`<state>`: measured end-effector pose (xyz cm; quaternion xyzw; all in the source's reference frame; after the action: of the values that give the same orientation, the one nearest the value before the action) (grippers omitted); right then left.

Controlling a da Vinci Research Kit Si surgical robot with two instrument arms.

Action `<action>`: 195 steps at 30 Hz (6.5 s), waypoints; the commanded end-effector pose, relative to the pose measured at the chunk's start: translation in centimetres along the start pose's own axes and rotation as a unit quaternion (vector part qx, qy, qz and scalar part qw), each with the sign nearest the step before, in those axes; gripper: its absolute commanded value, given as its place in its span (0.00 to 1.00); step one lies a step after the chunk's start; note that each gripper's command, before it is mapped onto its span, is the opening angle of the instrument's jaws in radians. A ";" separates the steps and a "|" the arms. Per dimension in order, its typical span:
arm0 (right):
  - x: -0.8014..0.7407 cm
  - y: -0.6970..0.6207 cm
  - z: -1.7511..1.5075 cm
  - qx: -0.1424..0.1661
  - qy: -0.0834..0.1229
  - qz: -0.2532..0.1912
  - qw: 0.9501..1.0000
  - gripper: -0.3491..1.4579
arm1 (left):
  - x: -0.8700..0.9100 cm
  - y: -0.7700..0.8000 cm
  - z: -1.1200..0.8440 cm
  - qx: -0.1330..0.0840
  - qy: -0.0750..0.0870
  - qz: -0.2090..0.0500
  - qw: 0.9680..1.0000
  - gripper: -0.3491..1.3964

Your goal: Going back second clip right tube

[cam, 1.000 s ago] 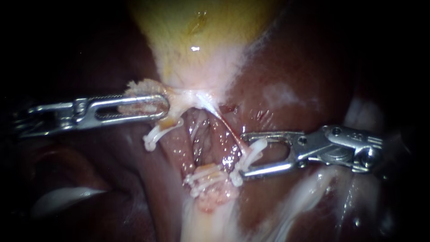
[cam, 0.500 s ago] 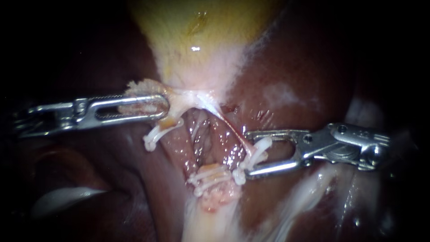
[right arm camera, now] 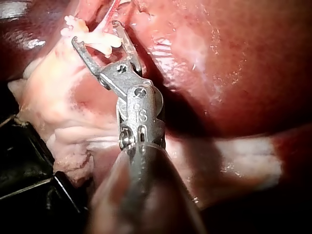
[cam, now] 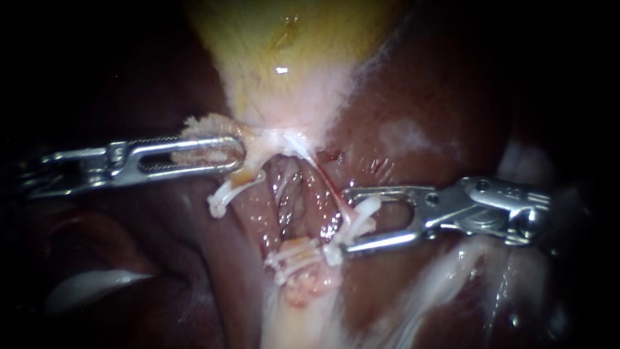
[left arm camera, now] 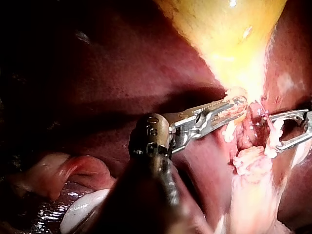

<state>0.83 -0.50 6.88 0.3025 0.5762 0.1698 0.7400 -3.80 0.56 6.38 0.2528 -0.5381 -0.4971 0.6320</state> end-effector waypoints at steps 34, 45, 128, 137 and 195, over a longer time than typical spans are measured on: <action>-0.33 0.21 0.50 0.040 -0.004 -0.052 0.998 0.47 | 0.02 0.00 0.01 0.000 0.001 0.000 1.000 0.00; -0.31 0.10 0.53 0.060 -0.004 -0.060 0.996 0.47 | 0.02 -0.01 0.01 0.000 0.001 0.000 1.000 0.00; 0.28 -0.11 -0.74 0.000 -0.007 -0.087 0.996 0.47 | 0.02 -0.02 0.01 0.000 0.001 0.000 1.000 0.00; 0.47 -0.19 -1.05 -0.010 -0.010 -0.101 0.995 0.47 | 0.02 -0.02 0.01 0.000 0.001 0.000 1.000 0.00; 0.54 -0.28 -1.03 -0.012 -0.009 -0.102 0.995 0.47 | 0.32 0.40 0.75 0.003 0.024 0.005 1.000 0.00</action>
<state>-0.03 -0.13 6.13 0.2351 0.5954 0.0974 0.7621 -4.38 0.59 7.08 0.2635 -0.5257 -0.4863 0.6463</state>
